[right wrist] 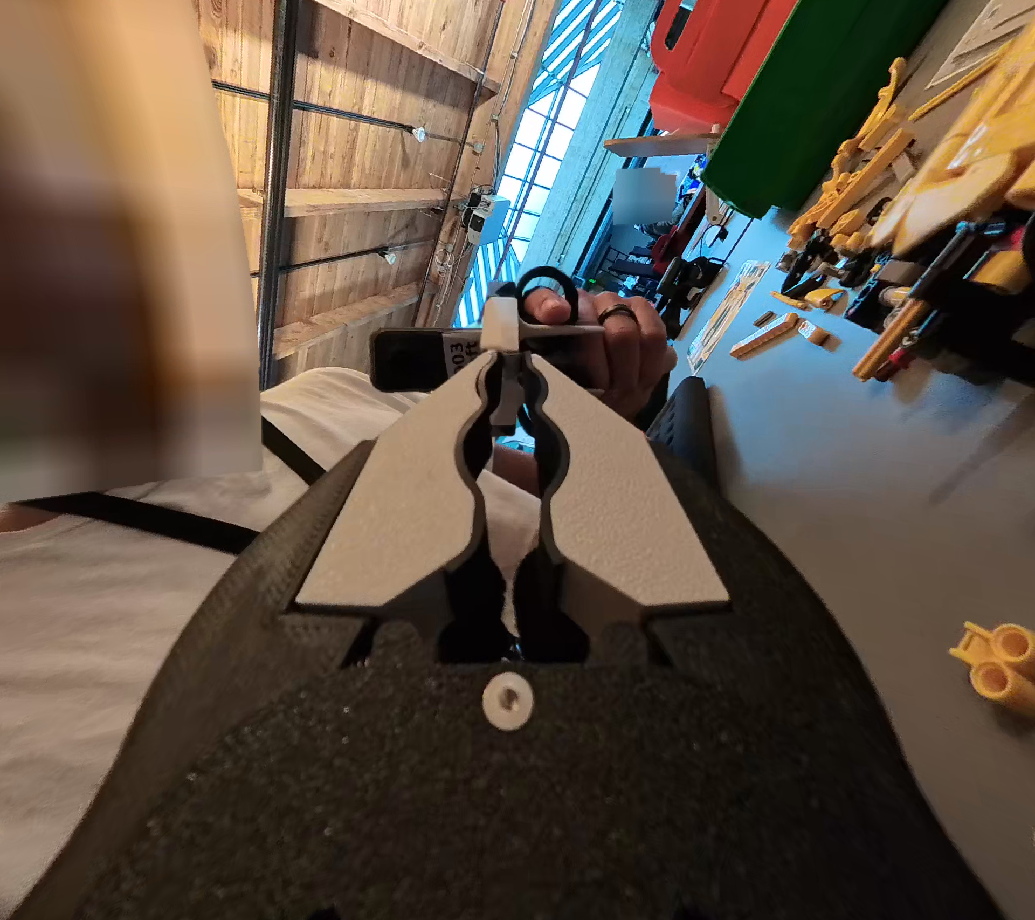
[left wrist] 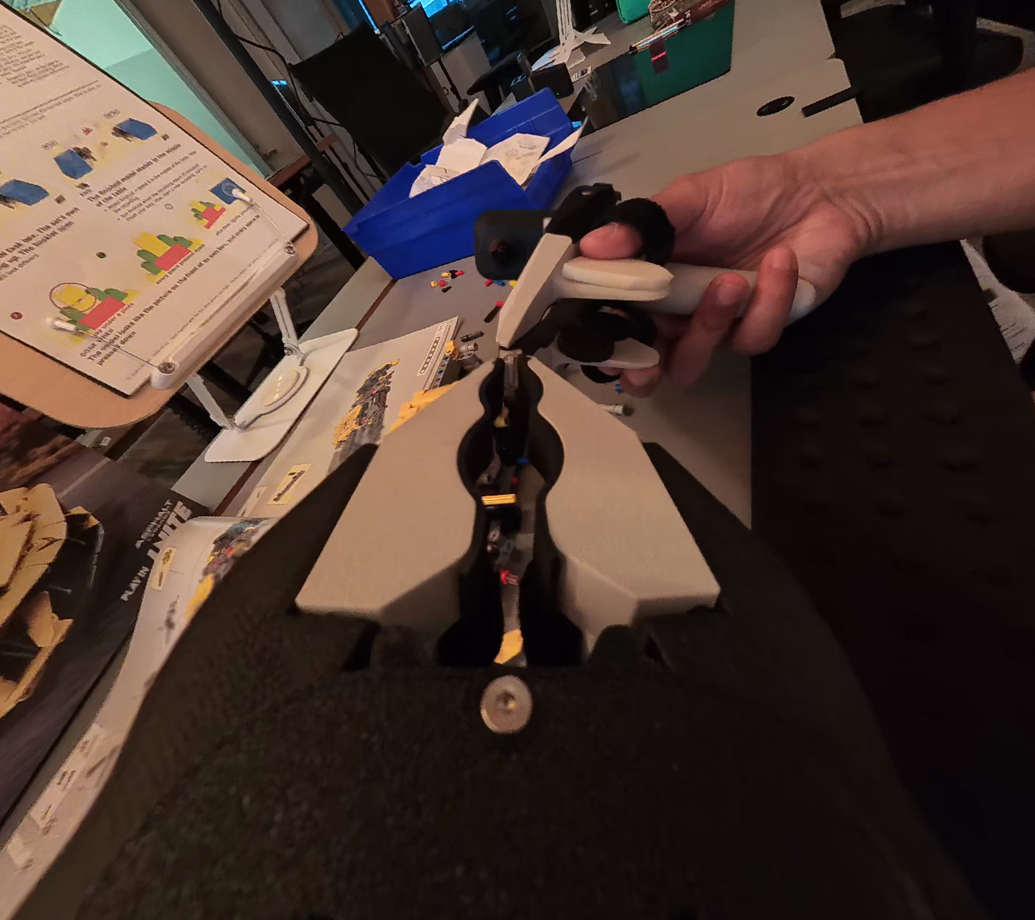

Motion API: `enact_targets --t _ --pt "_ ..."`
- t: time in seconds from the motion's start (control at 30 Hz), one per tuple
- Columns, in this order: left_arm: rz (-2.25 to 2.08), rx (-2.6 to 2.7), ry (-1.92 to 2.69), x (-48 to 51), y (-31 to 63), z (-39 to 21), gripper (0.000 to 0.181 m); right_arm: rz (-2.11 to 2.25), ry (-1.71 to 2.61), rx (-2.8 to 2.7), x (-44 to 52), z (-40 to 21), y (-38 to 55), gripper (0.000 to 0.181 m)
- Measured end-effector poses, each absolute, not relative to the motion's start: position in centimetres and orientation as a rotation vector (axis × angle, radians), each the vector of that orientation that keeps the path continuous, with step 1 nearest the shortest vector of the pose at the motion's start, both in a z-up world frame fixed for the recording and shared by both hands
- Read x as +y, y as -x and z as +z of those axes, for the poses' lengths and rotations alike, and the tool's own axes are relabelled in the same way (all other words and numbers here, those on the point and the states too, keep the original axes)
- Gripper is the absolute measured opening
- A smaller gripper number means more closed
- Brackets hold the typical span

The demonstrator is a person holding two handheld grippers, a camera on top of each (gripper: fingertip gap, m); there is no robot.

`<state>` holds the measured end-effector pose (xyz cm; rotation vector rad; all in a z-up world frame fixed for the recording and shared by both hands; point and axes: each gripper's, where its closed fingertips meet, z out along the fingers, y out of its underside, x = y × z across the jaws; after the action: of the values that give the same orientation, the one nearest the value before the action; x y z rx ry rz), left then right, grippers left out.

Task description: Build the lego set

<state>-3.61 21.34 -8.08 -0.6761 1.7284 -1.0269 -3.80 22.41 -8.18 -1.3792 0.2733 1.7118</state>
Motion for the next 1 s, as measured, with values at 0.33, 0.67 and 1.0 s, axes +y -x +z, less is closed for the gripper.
enact_targets --t 0.33,0.67,1.0 --pt "-1.259 1.687 0.895 23.6 3.4 -9.8 0.004 0.606 2.059 -0.021 17.9 -12.4 -5.5 0.016" --pt "-1.463 1.567 1.149 26.7 3.4 -10.1 0.004 0.027 2.382 -0.305 15.5 -20.1 -5.1 0.025" --pt "-1.452 1.602 1.123 25.9 3.5 -10.2 0.004 0.205 2.306 -0.24 16.1 -19.3 -4.2 0.021"
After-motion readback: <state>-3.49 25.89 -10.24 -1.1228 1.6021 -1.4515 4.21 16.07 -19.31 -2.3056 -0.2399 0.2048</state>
